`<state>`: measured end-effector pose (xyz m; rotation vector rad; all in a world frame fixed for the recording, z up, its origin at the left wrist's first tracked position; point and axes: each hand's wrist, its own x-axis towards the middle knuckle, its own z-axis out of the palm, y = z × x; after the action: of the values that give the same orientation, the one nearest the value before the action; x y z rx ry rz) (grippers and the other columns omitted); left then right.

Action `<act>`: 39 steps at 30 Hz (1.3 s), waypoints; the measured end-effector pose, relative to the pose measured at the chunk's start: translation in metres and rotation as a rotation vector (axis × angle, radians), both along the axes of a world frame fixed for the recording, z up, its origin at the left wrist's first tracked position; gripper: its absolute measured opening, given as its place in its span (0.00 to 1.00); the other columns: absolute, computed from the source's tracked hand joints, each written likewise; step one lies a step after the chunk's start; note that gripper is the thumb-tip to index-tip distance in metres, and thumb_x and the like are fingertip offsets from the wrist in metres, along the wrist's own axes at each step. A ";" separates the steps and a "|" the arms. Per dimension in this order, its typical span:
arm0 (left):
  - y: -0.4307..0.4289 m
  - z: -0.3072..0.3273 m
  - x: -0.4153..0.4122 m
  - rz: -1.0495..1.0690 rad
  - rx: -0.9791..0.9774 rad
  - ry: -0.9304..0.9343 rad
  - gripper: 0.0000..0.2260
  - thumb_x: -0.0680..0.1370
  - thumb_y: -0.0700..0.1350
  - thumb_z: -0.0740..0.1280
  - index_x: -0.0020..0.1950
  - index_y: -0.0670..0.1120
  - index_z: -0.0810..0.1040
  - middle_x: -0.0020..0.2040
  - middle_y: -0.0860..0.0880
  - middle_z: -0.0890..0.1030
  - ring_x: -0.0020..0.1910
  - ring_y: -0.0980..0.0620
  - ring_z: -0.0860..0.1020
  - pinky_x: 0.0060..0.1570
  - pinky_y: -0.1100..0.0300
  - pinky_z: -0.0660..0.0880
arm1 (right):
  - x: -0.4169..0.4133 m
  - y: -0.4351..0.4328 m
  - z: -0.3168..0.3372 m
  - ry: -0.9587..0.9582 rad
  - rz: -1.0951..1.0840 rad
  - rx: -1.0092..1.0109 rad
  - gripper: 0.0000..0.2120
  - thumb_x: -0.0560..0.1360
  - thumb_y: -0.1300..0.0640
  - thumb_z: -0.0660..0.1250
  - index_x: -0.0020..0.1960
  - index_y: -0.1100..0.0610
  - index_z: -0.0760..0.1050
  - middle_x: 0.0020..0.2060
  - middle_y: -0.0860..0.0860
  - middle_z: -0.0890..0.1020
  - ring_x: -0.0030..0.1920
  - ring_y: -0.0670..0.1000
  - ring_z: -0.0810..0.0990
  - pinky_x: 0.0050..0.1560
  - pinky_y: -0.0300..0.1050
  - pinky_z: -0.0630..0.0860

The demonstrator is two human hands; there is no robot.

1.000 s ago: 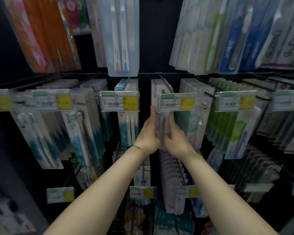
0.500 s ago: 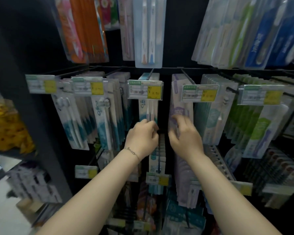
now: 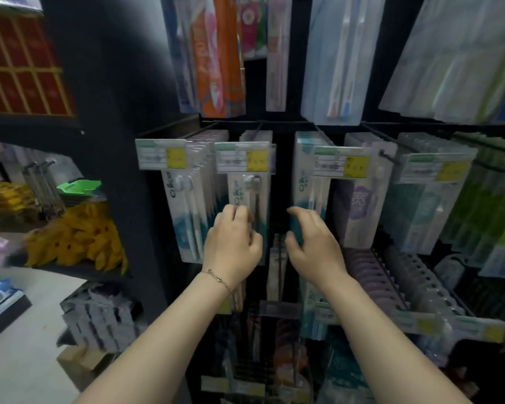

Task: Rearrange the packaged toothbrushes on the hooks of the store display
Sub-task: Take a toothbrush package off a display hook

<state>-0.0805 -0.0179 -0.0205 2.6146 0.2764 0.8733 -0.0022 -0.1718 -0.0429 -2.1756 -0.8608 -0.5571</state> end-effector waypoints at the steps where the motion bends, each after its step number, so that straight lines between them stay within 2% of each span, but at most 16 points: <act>1: 0.006 -0.001 -0.001 -0.016 -0.019 -0.027 0.09 0.78 0.45 0.65 0.56 0.45 0.72 0.53 0.48 0.71 0.54 0.47 0.72 0.52 0.48 0.76 | -0.004 0.009 0.001 0.026 0.003 0.029 0.23 0.79 0.58 0.63 0.73 0.54 0.66 0.67 0.50 0.73 0.66 0.51 0.72 0.60 0.42 0.69; 3: 0.016 -0.001 -0.002 -0.086 -0.092 -0.072 0.14 0.78 0.43 0.66 0.62 0.44 0.70 0.59 0.47 0.70 0.60 0.46 0.71 0.59 0.49 0.74 | -0.011 0.026 0.003 0.090 0.015 0.103 0.26 0.80 0.58 0.62 0.77 0.51 0.61 0.71 0.48 0.68 0.69 0.49 0.69 0.64 0.42 0.68; 5: 0.022 0.000 -0.004 -0.172 -0.198 -0.071 0.21 0.79 0.42 0.65 0.70 0.43 0.64 0.67 0.46 0.66 0.67 0.47 0.68 0.66 0.57 0.67 | -0.019 0.040 0.003 0.132 0.032 0.170 0.29 0.81 0.57 0.60 0.79 0.48 0.54 0.74 0.44 0.62 0.72 0.47 0.65 0.68 0.43 0.66; 7: 0.026 0.003 -0.006 -0.230 -0.292 -0.032 0.27 0.80 0.42 0.63 0.77 0.45 0.56 0.74 0.47 0.60 0.72 0.50 0.64 0.67 0.63 0.60 | -0.024 0.051 0.002 0.145 0.047 0.200 0.32 0.82 0.58 0.59 0.80 0.44 0.47 0.74 0.38 0.57 0.76 0.45 0.60 0.71 0.44 0.63; 10: 0.030 0.001 -0.007 -0.318 -0.387 0.030 0.33 0.82 0.41 0.60 0.81 0.49 0.45 0.80 0.50 0.51 0.77 0.54 0.56 0.68 0.70 0.53 | -0.025 0.063 0.000 0.159 0.027 0.214 0.37 0.81 0.59 0.59 0.79 0.41 0.41 0.77 0.37 0.50 0.77 0.39 0.51 0.73 0.40 0.57; 13: 0.033 -0.003 -0.005 -0.404 -0.447 0.068 0.37 0.82 0.39 0.59 0.81 0.53 0.37 0.81 0.55 0.45 0.77 0.62 0.51 0.58 0.85 0.48 | -0.029 0.071 0.001 0.198 0.009 0.207 0.39 0.81 0.61 0.58 0.78 0.39 0.37 0.79 0.38 0.46 0.70 0.24 0.45 0.64 0.20 0.49; 15: 0.035 -0.004 -0.002 -0.451 -0.476 0.105 0.38 0.82 0.38 0.58 0.80 0.55 0.34 0.82 0.56 0.43 0.69 0.70 0.57 0.46 0.90 0.54 | -0.030 0.074 0.002 0.215 0.005 0.214 0.40 0.81 0.62 0.58 0.78 0.39 0.36 0.78 0.38 0.47 0.63 0.17 0.44 0.54 0.12 0.51; 17: 0.034 -0.005 0.000 -0.468 -0.483 0.127 0.39 0.83 0.39 0.58 0.79 0.56 0.32 0.82 0.54 0.44 0.58 0.71 0.63 0.40 0.88 0.60 | -0.031 0.075 0.002 0.218 -0.003 0.203 0.40 0.81 0.63 0.58 0.76 0.37 0.34 0.78 0.38 0.47 0.61 0.15 0.45 0.49 0.11 0.53; 20: 0.032 -0.004 0.004 -0.468 -0.481 0.119 0.39 0.82 0.39 0.59 0.79 0.55 0.31 0.82 0.53 0.45 0.53 0.73 0.63 0.38 0.87 0.62 | -0.029 0.074 0.005 0.224 -0.016 0.175 0.41 0.81 0.62 0.58 0.76 0.36 0.33 0.79 0.40 0.49 0.63 0.24 0.52 0.52 0.16 0.55; 21: 0.032 -0.003 0.006 -0.462 -0.481 0.118 0.40 0.82 0.39 0.59 0.79 0.54 0.30 0.82 0.53 0.45 0.54 0.74 0.60 0.38 0.87 0.61 | -0.029 0.074 0.006 0.231 -0.017 0.164 0.41 0.81 0.61 0.58 0.76 0.36 0.33 0.79 0.40 0.49 0.63 0.27 0.53 0.56 0.20 0.56; 23: 0.033 -0.002 0.010 -0.441 -0.484 0.118 0.40 0.82 0.38 0.59 0.79 0.55 0.30 0.82 0.53 0.45 0.66 0.68 0.59 0.40 0.87 0.59 | -0.027 0.073 0.009 0.234 -0.012 0.142 0.40 0.81 0.60 0.58 0.76 0.37 0.33 0.79 0.40 0.49 0.64 0.31 0.55 0.62 0.31 0.58; 25: 0.033 0.000 0.015 -0.420 -0.483 0.114 0.40 0.82 0.38 0.59 0.79 0.55 0.30 0.82 0.53 0.46 0.76 0.57 0.58 0.49 0.84 0.58 | -0.023 0.074 0.012 0.234 0.005 0.125 0.40 0.81 0.60 0.58 0.76 0.36 0.33 0.79 0.41 0.50 0.66 0.33 0.54 0.65 0.35 0.57; 26: 0.033 0.000 0.018 -0.415 -0.489 0.114 0.40 0.81 0.38 0.59 0.79 0.55 0.31 0.82 0.53 0.47 0.78 0.54 0.57 0.55 0.78 0.59 | -0.021 0.075 0.014 0.237 0.016 0.124 0.40 0.81 0.61 0.58 0.75 0.35 0.34 0.79 0.41 0.50 0.67 0.34 0.54 0.67 0.35 0.56; 29: 0.035 0.001 0.028 -0.408 -0.506 0.116 0.40 0.81 0.37 0.58 0.79 0.55 0.31 0.82 0.52 0.47 0.79 0.52 0.55 0.64 0.67 0.56 | -0.012 0.077 0.017 0.265 0.046 0.153 0.40 0.80 0.62 0.58 0.74 0.34 0.36 0.79 0.42 0.51 0.74 0.37 0.52 0.71 0.36 0.52; 34: 0.038 0.002 0.042 -0.381 -0.546 0.127 0.40 0.80 0.37 0.58 0.80 0.57 0.33 0.81 0.51 0.52 0.79 0.51 0.56 0.68 0.63 0.56 | 0.000 0.079 0.019 0.328 0.096 0.189 0.38 0.79 0.63 0.57 0.79 0.42 0.41 0.79 0.43 0.51 0.78 0.43 0.49 0.79 0.47 0.49; 39: 0.042 0.003 0.051 -0.364 -0.556 0.156 0.41 0.79 0.37 0.59 0.80 0.57 0.34 0.81 0.48 0.55 0.79 0.49 0.57 0.71 0.59 0.57 | 0.006 0.080 0.022 0.341 0.127 0.199 0.37 0.79 0.64 0.58 0.77 0.41 0.42 0.79 0.44 0.53 0.78 0.44 0.50 0.79 0.49 0.50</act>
<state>-0.0296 0.0243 -0.0173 2.1153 0.0625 0.3949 0.0035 -0.0919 -0.0205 -1.9437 -0.7180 -0.1905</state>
